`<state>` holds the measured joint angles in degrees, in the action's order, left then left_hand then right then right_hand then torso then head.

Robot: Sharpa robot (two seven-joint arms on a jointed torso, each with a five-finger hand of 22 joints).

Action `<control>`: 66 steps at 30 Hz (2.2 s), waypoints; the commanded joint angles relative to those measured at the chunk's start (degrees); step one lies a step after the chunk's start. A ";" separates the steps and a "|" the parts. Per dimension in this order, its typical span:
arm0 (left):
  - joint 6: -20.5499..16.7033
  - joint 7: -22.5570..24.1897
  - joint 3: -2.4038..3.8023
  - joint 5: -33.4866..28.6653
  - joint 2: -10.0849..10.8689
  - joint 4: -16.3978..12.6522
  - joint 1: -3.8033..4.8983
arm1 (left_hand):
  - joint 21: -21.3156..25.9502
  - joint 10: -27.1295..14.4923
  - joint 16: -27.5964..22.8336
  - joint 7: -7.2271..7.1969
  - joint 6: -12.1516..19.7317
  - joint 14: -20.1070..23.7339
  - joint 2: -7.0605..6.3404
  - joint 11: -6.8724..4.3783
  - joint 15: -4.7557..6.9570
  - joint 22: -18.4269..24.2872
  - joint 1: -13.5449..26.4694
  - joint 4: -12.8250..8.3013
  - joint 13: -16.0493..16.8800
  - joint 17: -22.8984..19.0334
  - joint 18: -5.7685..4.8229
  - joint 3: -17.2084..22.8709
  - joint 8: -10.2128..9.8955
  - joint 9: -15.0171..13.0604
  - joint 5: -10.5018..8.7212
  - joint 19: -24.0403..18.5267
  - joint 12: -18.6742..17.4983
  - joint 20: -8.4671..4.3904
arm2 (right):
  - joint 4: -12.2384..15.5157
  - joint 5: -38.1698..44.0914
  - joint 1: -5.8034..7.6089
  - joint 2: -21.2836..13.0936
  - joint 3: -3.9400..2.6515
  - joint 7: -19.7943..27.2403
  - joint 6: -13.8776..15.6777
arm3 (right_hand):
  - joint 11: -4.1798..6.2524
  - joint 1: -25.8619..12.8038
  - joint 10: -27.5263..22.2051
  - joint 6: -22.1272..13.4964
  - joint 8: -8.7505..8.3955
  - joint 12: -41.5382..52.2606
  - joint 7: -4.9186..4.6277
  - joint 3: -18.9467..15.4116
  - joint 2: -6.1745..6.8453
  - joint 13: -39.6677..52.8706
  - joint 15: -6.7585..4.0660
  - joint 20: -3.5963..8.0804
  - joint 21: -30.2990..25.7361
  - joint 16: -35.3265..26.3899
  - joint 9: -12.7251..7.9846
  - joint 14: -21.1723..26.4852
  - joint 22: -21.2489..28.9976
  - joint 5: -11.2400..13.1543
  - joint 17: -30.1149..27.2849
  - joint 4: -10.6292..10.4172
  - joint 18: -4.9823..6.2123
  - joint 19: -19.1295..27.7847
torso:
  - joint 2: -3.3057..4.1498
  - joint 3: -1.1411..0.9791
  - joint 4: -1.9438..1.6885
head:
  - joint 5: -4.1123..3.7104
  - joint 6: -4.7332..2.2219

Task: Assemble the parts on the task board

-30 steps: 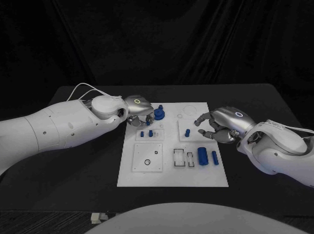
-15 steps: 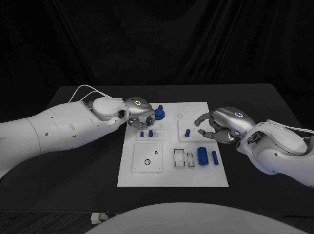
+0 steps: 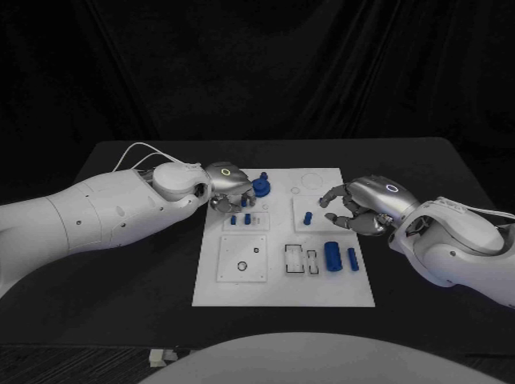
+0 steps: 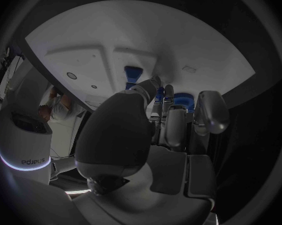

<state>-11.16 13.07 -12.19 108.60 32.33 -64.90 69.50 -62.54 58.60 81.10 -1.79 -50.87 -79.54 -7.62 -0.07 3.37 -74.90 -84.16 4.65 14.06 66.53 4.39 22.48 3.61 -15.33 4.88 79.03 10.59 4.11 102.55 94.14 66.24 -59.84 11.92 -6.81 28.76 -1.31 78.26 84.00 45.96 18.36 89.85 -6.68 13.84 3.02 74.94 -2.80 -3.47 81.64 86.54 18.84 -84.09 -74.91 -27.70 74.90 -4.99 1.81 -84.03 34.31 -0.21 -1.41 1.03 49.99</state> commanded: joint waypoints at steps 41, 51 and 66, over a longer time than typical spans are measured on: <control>-7.97 32.45 0.00 -70.60 18.32 -9.34 2.32 | 59.25 -45.53 -70.34 4.21 8.69 67.02 5.22 -0.02 -8.67 22.34 25.38 12.01 -11.16 -60.23 0.07 -13.20 -0.09 9.57 5.08 -59.88 0.43 9.39 | -11.85 8.66 9.15 5.93 -0.04 2.40 -9.58 | -3.09 2.40 -36.57 3.56 -9.00 -70.13 3.70 3.74 6.61 -57.03 0.93 -0.79 -13.42 -12.42 -2.85 0.35 -7.84 11.97 -17.38 -4.59 2.91 2.97 | -0.37 0.23 -0.22 | 3.16 0.01; 7.57 36.27 -0.02 -93.79 19.09 -13.87 0.85 | 60.21 -55.52 -81.10 0.72 30.67 79.54 11.44 -3.53 -7.84 49.25 19.35 12.06 -12.83 -66.53 2.59 -28.78 -1.55 13.19 3.85 -74.68 -5.99 10.21 | -17.29 12.26 7.98 10.36 -0.04 3.09 -13.44 | -3.06 5.85 -37.67 3.58 -11.24 -73.12 3.52 3.74 6.03 -61.68 0.77 -0.68 -13.80 -11.01 -4.11 -0.28 -7.95 15.87 -14.34 -3.58 2.78 2.48 | -0.75 0.75 -0.71 | 2.64 0.01; 11.05 36.39 -0.03 -98.91 19.91 -14.63 -0.01 | 60.04 -55.96 -80.98 2.18 31.11 79.24 14.99 -1.54 -11.18 51.73 12.77 11.92 -12.79 -66.42 5.14 -33.40 -1.52 13.18 10.38 -74.41 -5.00 12.41 | -23.15 12.67 4.55 13.97 -0.04 8.73 -11.17 | -1.72 3.27 -29.10 9.10 -11.07 -73.96 3.18 3.00 6.84 -65.64 -0.15 0.09 -10.64 -8.55 -4.95 -1.69 -9.65 19.83 -10.12 -7.26 2.16 0.49 | -0.75 0.91 -0.82 | 2.33 0.01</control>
<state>-2.31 38.48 -12.29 12.56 52.27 -79.45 69.56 -2.62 2.69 0.20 -0.10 -19.74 -0.29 7.30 -1.92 -7.46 -23.29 -70.77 16.50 1.31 0.05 8.45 -10.60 2.27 -2.14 14.89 4.69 5.37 16.11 79.87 105.71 70.99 -46.03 11.94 -0.21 17.38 -3.08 81.70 54.56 54.91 7.42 16.25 -3.74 16.60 9.80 9.44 -2.52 -3.37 71.01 77.88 13.96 -83.99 -74.93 -7.26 64.81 -12.03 4.05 -83.12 33.65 0.81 -2.36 3.28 49.99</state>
